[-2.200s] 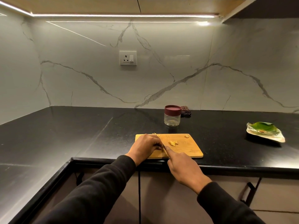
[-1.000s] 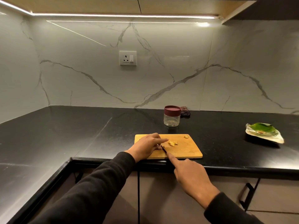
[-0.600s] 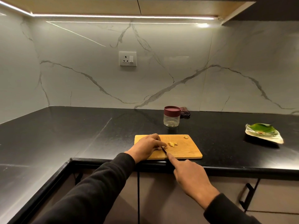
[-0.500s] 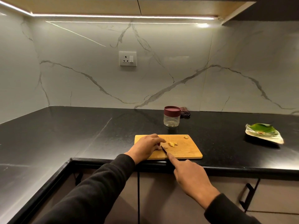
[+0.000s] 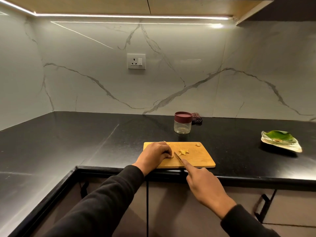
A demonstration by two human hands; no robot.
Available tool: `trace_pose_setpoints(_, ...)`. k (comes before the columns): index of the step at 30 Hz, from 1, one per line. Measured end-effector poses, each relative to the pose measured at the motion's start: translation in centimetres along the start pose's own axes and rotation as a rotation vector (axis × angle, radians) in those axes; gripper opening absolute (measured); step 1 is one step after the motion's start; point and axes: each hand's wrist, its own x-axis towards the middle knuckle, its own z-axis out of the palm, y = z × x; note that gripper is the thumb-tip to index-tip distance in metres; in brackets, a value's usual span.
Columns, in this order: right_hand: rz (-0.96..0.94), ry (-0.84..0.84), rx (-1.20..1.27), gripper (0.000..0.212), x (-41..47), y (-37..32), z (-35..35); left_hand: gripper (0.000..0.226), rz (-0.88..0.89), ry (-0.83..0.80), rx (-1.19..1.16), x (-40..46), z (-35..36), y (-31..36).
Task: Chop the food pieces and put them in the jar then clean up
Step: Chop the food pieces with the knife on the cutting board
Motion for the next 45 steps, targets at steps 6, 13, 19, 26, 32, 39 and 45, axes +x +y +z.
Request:
trace_pose_setpoints(6,-0.031,-0.019,0.071,0.055,0.7,-0.8,-0.2,0.01,0.013,0.001,0.017,-0.1,-0.1,0.1)
trace_pose_setpoints(13,-0.041,-0.049,0.039,0.056,1.3,-1.3,-0.2,0.012,0.015,-0.006,0.046,-0.1,-0.1,0.2)
trace_pose_setpoints(19,-0.052,-0.051,-0.002,0.056,1.9,-1.4,-0.2,0.011,0.018,-0.011,0.054,-0.1,-0.1,0.1)
trace_pose_setpoints(26,-0.047,-0.036,-0.004,0.056,2.0,-1.4,0.0,0.012,0.014,-0.015,0.051,0.0,-0.1,0.1)
trace_pose_setpoints(32,-0.044,-0.045,0.004,0.056,1.9,-1.4,-0.2,0.01,0.018,-0.005,0.052,0.0,-0.1,0.1)
trace_pose_setpoints(39,-0.041,-0.042,-0.021,0.056,1.9,-1.5,0.0,0.011,0.009,-0.001,0.052,0.0,-0.1,0.1)
trace_pose_setpoints(45,-0.03,-0.06,0.003,0.056,2.0,-1.5,0.1,0.012,-0.024,0.016,0.044,-0.1,-0.1,0.1)
